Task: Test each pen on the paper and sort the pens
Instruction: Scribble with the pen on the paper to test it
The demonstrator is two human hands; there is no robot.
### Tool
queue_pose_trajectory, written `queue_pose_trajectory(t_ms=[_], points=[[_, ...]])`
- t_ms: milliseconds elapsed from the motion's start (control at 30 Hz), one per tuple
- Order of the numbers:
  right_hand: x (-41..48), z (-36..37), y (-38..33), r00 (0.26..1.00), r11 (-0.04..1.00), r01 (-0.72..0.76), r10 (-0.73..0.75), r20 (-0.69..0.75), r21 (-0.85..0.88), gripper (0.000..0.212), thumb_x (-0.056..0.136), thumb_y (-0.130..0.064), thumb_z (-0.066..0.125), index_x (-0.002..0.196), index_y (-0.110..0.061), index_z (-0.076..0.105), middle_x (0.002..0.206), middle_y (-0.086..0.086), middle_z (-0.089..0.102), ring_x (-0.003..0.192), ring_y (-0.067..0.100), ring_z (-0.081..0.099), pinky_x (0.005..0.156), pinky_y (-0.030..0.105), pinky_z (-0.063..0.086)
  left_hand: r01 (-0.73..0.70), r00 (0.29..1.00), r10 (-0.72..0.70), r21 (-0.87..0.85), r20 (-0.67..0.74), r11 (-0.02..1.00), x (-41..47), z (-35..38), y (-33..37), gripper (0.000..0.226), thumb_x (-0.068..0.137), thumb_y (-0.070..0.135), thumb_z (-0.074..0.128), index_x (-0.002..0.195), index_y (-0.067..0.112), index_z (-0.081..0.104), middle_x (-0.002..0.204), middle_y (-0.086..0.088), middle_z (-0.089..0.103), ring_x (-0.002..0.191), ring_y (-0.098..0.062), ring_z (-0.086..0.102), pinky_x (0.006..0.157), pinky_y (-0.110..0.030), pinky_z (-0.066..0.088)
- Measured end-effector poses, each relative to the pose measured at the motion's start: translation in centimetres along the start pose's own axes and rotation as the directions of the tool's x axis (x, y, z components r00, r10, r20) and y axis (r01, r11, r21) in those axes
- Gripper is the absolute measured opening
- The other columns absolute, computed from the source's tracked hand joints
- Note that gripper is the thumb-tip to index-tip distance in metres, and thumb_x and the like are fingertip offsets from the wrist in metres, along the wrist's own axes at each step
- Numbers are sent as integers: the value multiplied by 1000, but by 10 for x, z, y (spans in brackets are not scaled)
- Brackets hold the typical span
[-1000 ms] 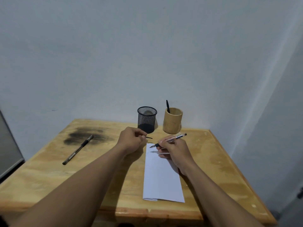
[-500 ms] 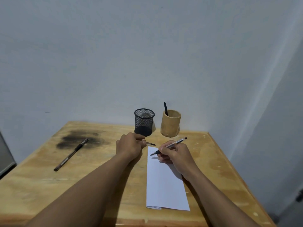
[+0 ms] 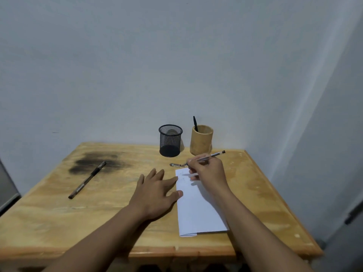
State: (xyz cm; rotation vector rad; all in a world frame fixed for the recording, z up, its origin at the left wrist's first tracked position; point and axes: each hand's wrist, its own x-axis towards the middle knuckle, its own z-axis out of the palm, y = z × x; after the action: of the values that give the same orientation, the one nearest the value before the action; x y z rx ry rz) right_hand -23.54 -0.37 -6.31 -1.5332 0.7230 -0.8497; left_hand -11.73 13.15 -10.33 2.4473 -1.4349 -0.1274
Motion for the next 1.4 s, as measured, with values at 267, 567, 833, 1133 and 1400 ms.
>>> queue_pose_trajectory(t_ms=[267,567,833,1133,1400], points=[[-24,-2,30,998,981,-30,38,40,-191,12,91,-15,71,82,-10,66,67,12,71,56,19,63,51,32,51,-8,999,8,17,41,1000,-12,10,-2,64,90,71,34,150,50,27,166,-1,17,153,-24,6,122,-52,4],[-20,-5,31,999,938,50,-48,15,-343,13,91,-20,71,80,-17,64,74,7,74,69,22,74,67,45,64,-54,998,49,97,49,994,-7,8,0,70,87,76,26,152,52,15,167,2,8,154,-22,0,121,-53,0],[-22,-6,32,999,933,22,-30,-17,-360,16,93,-27,71,90,-12,69,74,3,74,63,15,70,56,24,56,-46,998,41,114,45,992,-8,9,3,70,87,75,25,152,51,14,167,3,8,154,-21,0,121,-55,-1],[-24,-7,31,999,912,12,-27,-31,-409,11,92,-23,70,88,-13,66,81,5,74,73,18,73,59,27,58,-39,999,36,105,33,994,-10,9,4,71,86,76,25,152,52,14,167,4,9,154,-21,1,121,-55,0],[-25,-8,29,999,916,2,-22,-46,-401,12,91,-19,69,83,-15,63,77,7,72,70,19,73,55,25,54,-31,999,29,92,23,995,-11,8,4,70,86,75,26,151,52,15,167,5,10,154,-20,1,121,-54,-1]])
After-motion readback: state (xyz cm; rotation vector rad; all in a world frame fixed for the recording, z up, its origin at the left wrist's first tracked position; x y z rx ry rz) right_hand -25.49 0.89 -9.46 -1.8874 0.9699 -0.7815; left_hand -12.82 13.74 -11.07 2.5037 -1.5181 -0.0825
